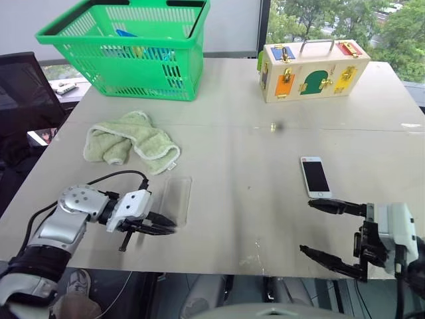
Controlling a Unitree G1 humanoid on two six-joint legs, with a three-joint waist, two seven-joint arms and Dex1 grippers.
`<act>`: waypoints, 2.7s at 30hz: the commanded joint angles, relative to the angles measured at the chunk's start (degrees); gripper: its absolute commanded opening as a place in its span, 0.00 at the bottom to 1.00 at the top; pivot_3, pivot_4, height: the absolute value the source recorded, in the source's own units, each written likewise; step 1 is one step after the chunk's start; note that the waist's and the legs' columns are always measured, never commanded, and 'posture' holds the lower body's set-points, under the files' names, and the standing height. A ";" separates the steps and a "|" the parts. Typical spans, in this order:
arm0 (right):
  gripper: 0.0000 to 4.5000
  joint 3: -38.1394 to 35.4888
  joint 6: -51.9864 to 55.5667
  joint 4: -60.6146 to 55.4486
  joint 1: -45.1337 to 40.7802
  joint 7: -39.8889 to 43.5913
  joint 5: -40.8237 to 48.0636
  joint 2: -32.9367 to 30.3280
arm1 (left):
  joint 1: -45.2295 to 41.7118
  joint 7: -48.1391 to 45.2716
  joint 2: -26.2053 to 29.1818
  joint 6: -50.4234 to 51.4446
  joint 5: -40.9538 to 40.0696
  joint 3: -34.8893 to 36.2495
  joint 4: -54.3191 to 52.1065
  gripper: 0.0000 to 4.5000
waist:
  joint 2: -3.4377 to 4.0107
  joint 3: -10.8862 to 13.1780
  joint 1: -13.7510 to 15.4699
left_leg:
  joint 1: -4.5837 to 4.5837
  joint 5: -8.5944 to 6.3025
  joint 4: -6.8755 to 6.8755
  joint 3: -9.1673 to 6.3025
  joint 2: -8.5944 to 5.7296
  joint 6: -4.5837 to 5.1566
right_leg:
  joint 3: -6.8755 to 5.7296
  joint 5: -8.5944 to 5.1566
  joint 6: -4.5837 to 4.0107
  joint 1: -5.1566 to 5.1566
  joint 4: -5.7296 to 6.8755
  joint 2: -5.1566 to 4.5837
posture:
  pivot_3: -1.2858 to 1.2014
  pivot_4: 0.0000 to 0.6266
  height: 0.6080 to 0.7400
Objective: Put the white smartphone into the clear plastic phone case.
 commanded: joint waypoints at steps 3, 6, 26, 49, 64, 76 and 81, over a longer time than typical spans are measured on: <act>1.00 -0.53 -2.32 -1.41 0.19 0.21 -0.20 0.40 | 5.68 10.02 -1.94 -3.06 5.99 3.39 -1.95 0.02 | 0.11 -0.08 0.11 | 0.01 0.00 0.00 0.00 0.00 0.00 | 0.00 0.00 0.00 0.01 0.00 -0.01 | 0.52 0.24 1.00; 1.00 -0.37 -3.20 -1.64 0.00 0.96 0.09 0.37 | 6.87 13.27 -0.99 11.01 2.16 4.28 -9.01 0.02 | 0.36 -0.22 0.50 | 0.09 0.00 0.01 -0.01 0.00 0.00 | -0.02 -0.01 0.02 0.13 0.01 -0.03 | 0.52 0.24 1.00; 1.00 -3.59 -0.16 0.49 -8.67 -9.39 8.51 2.84 | -30.46 53.32 -30.00 72.26 -6.21 -1.96 -16.64 0.02 | -0.24 0.09 0.31 | -0.03 0.15 0.28 -0.18 0.00 0.20 | -0.30 0.14 0.27 0.23 0.07 0.09 | 0.52 0.24 1.00; 1.00 0.04 1.67 1.75 -11.38 -10.40 6.82 0.49 | -47.67 8.25 -20.21 16.55 10.92 -11.61 25.03 0.70 | -0.44 0.26 1.93 | -0.08 0.09 0.36 -0.13 -0.06 0.10 | -0.28 0.04 0.02 0.23 -0.03 -0.03 | 0.52 0.24 1.00; 1.00 -6.67 1.26 -6.02 0.32 -12.30 6.89 1.96 | -57.86 7.91 -30.01 -8.86 28.99 -15.17 57.25 0.54 | -0.75 0.43 0.06 | -0.11 0.14 0.46 -0.24 -0.08 0.29 | -0.44 0.17 0.30 0.27 0.12 0.02 | 0.52 0.24 1.00; 1.00 -5.95 -0.90 -8.61 5.73 -13.58 3.31 5.83 | -48.10 0.11 -28.63 31.35 17.97 -7.80 17.51 0.02 | -0.73 0.43 -0.61 | -0.13 0.13 0.68 -0.32 -0.07 0.29 | -0.53 0.19 0.34 0.37 0.15 0.08 | 0.52 0.24 1.00; 1.00 -5.44 1.22 -8.01 4.33 -16.08 2.66 4.56 | -39.46 8.31 -28.82 53.56 13.87 -8.10 -9.24 0.02 | -0.70 0.43 -1.20 | -0.14 0.13 0.72 -0.38 -0.06 0.29 | -0.50 0.18 0.32 0.38 0.15 0.08 | 0.52 0.24 1.00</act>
